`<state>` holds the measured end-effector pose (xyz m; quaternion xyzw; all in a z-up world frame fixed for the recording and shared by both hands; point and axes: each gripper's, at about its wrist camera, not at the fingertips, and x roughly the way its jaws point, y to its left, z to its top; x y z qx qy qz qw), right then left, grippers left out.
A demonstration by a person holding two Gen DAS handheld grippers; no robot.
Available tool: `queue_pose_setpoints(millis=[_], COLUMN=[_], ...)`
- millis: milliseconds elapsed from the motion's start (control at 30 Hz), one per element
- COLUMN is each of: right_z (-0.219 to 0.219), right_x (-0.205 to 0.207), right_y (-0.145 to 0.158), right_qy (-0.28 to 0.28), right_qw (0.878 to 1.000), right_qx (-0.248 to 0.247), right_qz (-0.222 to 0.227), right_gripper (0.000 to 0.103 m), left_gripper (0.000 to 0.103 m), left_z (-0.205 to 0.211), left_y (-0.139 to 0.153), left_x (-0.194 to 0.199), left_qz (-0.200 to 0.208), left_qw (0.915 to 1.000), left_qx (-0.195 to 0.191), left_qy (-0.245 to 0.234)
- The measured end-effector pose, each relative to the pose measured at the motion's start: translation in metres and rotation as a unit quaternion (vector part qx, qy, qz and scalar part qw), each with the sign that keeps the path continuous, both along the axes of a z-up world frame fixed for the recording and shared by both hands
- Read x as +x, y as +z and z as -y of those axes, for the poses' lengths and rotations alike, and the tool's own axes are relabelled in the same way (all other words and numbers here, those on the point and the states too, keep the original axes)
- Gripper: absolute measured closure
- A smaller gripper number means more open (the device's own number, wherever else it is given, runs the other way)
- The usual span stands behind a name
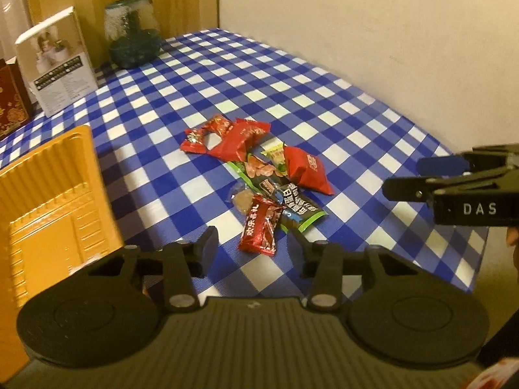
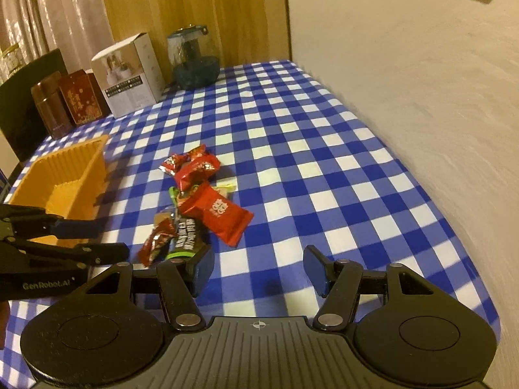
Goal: Organize snacks
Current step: 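Grasp a dark red wrapped candy with the left tool while the right grasps a red packet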
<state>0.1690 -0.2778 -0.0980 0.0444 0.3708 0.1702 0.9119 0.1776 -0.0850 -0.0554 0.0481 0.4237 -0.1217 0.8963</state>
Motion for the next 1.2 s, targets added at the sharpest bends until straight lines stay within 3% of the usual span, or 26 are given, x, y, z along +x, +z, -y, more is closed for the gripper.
queue_pose_setpoints(millis=[133,267,567,833,1200], right_z=[-0.003,-0.006,-0.011,-0.022,-0.044], right_x=[0.014,0.026,0.041,0.047,0.061], right_y=[-0.009,-0.015,-0.022,-0.025,-0.031], right_qy=[0.014,0.026,0.039,0.07,0.128], right_qw=[1.0,1.0,0.999,0.997,0.99], right_qx=[0.0,0.002,0.003,-0.01,-0.041], right_qz=[-0.002,-0.003,-0.006,0.007,0.031], right_gripper=[0.042,0.042,0.042,0.042,0.042], left_gripper=[0.068,0.071,0.075,0.082,0.082], left_z=[0.007,0.015,0.018,0.016,0.012], left_y=[-0.011,-0.021,-0.033,-0.033,-0.028], left_x=[0.011,0.02,0.034,0.034,0.031], left_qz=[-0.006,-0.009,-0.019,-0.022,-0.017], left_qw=[1.0,0.9997,0.9996,0.9997,0.9998], left_qx=[0.001,0.018,0.014,0.007,0.009], left_qy=[-0.006,-0.014,-0.013,-0.007,0.006])
